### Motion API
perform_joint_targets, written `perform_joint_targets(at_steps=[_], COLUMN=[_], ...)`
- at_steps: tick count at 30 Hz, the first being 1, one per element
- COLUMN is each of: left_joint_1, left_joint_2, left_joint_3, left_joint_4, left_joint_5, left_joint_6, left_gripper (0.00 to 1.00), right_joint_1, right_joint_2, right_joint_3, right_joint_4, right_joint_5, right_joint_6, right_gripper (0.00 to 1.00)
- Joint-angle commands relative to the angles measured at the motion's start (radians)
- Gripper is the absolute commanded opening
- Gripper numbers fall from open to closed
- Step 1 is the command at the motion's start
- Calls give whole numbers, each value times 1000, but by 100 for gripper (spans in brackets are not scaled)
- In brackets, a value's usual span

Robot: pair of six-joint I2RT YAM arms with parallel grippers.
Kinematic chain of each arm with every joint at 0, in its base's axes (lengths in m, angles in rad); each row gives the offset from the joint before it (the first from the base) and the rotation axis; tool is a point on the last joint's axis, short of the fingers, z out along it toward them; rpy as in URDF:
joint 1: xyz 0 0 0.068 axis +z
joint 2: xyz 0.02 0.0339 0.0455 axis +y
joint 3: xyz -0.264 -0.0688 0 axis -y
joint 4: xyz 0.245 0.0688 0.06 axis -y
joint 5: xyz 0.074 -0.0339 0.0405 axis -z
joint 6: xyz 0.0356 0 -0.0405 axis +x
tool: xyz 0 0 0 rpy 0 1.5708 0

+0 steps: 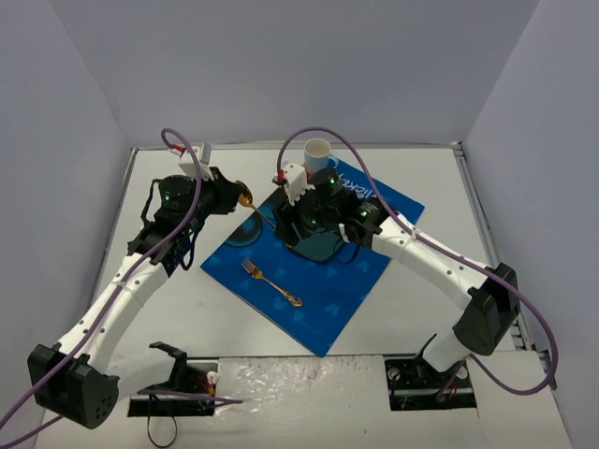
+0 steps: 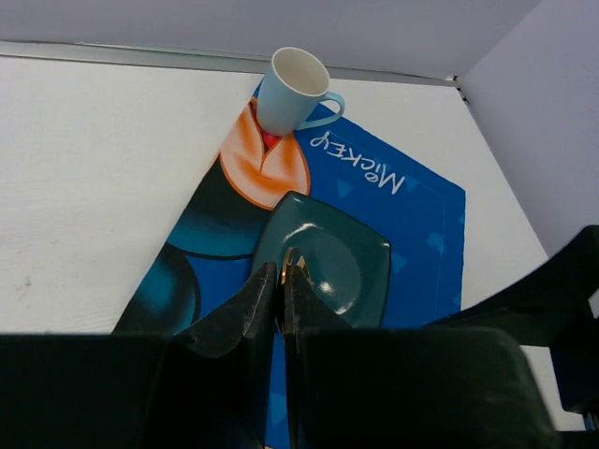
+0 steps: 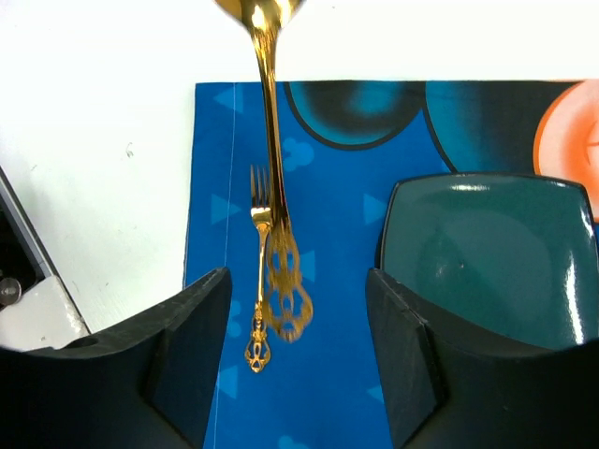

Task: Set the dinner table for one person

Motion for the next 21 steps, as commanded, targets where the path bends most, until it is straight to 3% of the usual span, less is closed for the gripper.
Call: perform_joint_targets(at_steps=[1, 7, 21], left_joint_1=[-47, -99, -135], left_joint_2=[-37, -43, -47], left_joint_3=[-5, -12, -20], left_joint_4=[91, 123, 176], left_joint_5=[-44, -56, -52], left_joint_6=[-11, -1, -5], left_gripper=[0, 0, 0], right_joint_1=[22, 37, 49], right_joint_2=[22, 51, 74], right_joint_3=[89, 126, 140], right_joint_4=[41, 41, 41], right_joint_5=[25, 36, 24], right_joint_6=[-25, -36, -40], right_gripper=[52, 37, 33])
